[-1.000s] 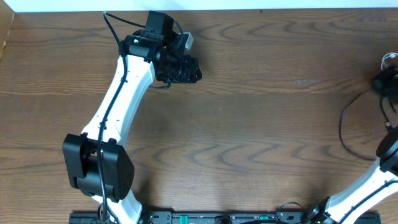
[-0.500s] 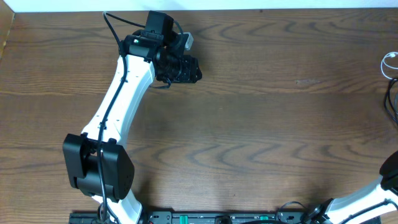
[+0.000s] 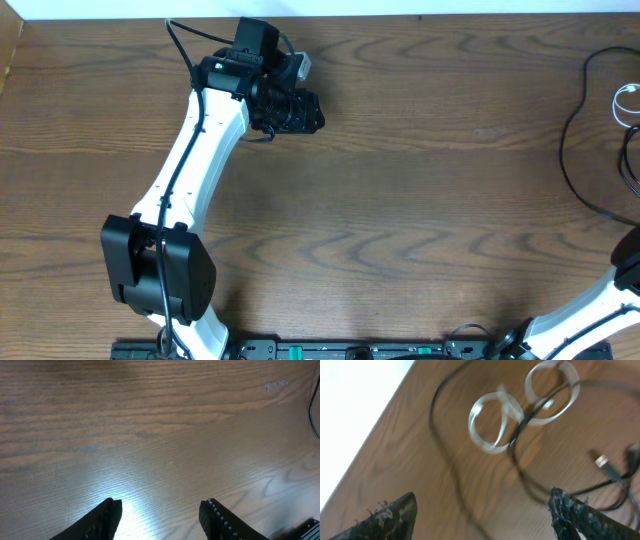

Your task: Untangle cables

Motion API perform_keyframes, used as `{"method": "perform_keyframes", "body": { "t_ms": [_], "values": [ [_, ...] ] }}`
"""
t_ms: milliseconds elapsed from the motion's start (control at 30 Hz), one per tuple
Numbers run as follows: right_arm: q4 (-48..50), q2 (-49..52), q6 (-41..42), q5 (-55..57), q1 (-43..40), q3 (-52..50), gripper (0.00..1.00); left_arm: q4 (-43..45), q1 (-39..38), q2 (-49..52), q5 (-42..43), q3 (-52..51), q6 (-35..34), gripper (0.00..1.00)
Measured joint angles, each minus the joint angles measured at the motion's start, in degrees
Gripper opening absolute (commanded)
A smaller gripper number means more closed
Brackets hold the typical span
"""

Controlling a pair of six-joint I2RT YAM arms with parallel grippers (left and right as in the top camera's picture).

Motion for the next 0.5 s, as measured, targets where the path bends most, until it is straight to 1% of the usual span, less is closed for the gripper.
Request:
{"method": "perform_keyframes", "body": {
  "t_ms": [133,300,400,433,467,500],
  "values": [
    [-7.43,-2.47,-4.31,-3.93,3.39,-0.07,0.81,0.0,0.0,0.0,-2.01,0.0,1.46,0.56],
    [-15.82,-8.35,-10.05,-6.49,12.44,-0.07,0.81,0.11,0.0,-0.42,-5.27,0.0,2.67,0.56],
    [-18.67,-12.48,-13.51,-7.61,18.69,-0.07,0.81,0.31,0.0,-2.1,-7.67,0.0,2.99,0.56],
    [-18.95,-13.14,-14.05,-7.74,19.41,-0.07,0.81,0.33,0.02,-2.93,-8.52,0.0,2.97,0.57],
    [-19.5,-14.4,-15.04,-7.78,20.65,-0.07,0.81,0.31,0.0,-4.2,-9.57,0.0,2.97,0.61],
    [-19.96,-15.69,-16.02,-7.89,21.77,-0.07,0.82,0.35,0.0,-5.57,-10.67,0.0,3.19,0.72]
  ]
}}
